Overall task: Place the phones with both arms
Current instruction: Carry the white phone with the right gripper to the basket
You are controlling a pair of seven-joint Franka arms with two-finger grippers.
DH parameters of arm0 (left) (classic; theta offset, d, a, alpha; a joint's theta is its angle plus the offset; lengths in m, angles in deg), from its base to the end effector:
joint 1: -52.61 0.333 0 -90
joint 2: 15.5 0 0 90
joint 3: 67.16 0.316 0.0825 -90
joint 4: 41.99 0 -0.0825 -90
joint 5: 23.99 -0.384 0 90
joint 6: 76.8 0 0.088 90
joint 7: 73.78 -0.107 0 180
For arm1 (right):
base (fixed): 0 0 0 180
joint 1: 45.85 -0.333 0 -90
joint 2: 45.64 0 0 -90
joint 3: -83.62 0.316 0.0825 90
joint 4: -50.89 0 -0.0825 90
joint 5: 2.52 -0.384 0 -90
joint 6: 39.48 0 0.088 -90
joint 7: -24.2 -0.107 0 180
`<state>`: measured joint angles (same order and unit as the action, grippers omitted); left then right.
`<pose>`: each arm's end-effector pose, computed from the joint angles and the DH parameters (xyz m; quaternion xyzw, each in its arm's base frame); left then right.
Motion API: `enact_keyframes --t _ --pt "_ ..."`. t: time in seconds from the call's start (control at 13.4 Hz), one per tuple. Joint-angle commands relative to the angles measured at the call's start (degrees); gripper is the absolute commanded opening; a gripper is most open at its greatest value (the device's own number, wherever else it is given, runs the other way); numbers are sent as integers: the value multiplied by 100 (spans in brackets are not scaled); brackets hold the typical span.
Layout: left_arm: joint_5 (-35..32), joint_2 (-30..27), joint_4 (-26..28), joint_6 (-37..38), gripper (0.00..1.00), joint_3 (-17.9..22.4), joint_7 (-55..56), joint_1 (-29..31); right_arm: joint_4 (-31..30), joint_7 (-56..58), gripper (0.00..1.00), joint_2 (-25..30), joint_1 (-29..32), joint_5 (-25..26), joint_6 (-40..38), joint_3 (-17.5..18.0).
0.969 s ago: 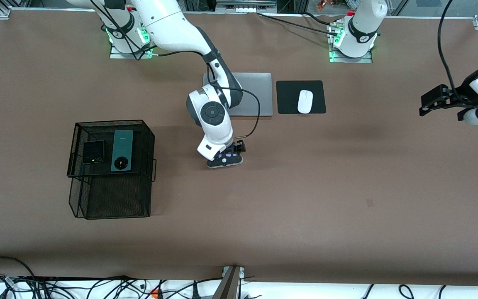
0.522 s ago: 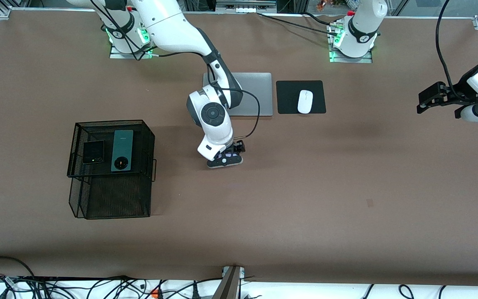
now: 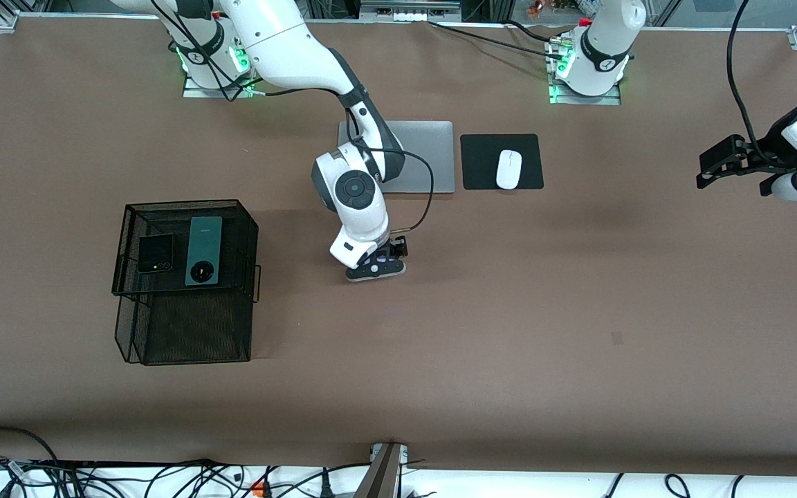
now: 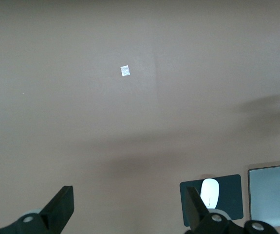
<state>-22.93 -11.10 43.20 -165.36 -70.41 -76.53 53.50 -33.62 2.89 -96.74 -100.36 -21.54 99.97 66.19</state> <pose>0.5754 -0.0244 0.6185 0.9989 -0.0447 -0.0089 0.0115 0.5528 0.4697 0.1708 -0.9953 -0.0772 -0.0511 0.0282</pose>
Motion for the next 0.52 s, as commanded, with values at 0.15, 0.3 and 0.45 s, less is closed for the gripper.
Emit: enact_keyframes --t 0.15,0.3,0.45 --pt "0 -62 103 -47 100 -98 2 139 119 4 0 117 -24 -49 82 -286" --pt "-104 -62 103 -47 100 -97 -15 139 111 22 0 406 -24 -49 -5 -698" --pt "-219 -70 103 -47 100 -124 -15 130 128 109 0 644 2 -49 -372 -1295"
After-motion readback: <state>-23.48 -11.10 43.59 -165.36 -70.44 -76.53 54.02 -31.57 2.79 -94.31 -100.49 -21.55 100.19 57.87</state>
